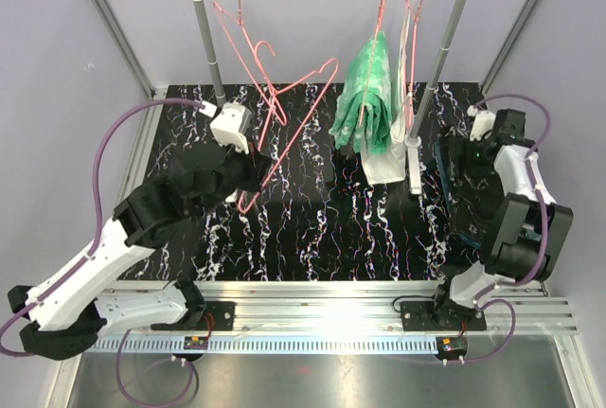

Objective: Remove the trousers from the hanger

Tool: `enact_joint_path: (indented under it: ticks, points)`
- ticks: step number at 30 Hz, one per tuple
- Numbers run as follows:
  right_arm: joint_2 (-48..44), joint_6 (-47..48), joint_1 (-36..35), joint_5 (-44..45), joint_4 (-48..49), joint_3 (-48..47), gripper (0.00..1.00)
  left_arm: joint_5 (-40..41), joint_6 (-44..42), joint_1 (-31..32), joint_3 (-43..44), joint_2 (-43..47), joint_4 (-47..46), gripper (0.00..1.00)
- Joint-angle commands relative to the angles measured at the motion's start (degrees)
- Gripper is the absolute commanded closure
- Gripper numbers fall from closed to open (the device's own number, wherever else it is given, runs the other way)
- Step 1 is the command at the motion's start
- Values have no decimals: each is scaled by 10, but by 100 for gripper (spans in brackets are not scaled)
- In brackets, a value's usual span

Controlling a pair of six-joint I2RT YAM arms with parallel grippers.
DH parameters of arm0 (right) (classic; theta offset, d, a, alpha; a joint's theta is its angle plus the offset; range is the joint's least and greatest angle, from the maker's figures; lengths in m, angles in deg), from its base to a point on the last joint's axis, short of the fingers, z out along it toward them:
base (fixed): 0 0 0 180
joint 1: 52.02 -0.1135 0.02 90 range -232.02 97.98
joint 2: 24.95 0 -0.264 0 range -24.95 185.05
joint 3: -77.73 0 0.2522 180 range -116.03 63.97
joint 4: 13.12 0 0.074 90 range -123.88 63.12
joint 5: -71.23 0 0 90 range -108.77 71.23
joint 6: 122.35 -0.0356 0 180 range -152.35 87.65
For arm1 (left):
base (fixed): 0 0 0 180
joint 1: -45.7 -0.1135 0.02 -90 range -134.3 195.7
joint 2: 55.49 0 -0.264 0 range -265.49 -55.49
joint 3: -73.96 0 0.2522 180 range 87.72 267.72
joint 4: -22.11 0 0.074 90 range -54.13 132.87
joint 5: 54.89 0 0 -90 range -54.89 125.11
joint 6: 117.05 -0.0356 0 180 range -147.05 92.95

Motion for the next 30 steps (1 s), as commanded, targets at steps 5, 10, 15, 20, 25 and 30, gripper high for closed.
enact_joint_path:
  ticks: [5,10,15,20,25,30]
  points:
    - [-164,-113,-8,-98,32,-13,1,74,-11,-4,96,-42,19,100]
    - [-228,-194,-8,16,19,-27,1,93,-23,-7,131,-78,17,100]
    - [-348,-382,-8,-42,3,-31,1,118,-42,-12,209,-146,23,100]
    - [-483,-447,-8,-165,-20,-12,1,143,-54,-19,291,-219,36,100]
    - [-550,-499,-14,-182,-52,-21,0,160,-26,-40,377,-292,62,100]
    - [-566,-524,-44,-221,-48,-17,0,223,55,-72,533,-393,180,100]
